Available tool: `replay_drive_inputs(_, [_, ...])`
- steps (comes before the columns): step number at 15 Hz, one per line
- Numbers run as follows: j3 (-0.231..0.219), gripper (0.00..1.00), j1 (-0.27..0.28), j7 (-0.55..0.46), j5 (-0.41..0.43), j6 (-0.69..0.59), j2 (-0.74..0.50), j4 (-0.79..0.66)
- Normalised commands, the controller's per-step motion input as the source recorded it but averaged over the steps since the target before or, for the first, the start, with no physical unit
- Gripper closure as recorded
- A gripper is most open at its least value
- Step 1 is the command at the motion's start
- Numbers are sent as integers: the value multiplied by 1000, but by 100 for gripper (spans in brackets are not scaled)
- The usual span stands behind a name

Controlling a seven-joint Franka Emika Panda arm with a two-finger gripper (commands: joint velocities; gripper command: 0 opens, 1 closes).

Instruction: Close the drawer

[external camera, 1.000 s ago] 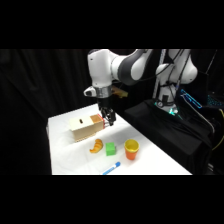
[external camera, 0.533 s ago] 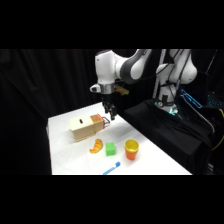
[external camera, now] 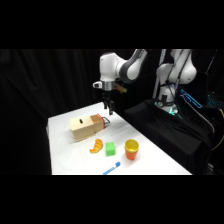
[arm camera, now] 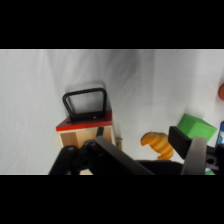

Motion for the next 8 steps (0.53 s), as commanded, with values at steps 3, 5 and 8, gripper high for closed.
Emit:
replay_drive_inputs(3, [-77,0,-107,-454,184,318,-54,-179])
replay_drive_inputs(5, [-48,0,-80,-488,325,323,-9,-149])
replay_drive_inputs(8, [1,0,-47,-483,449,319,116,-52])
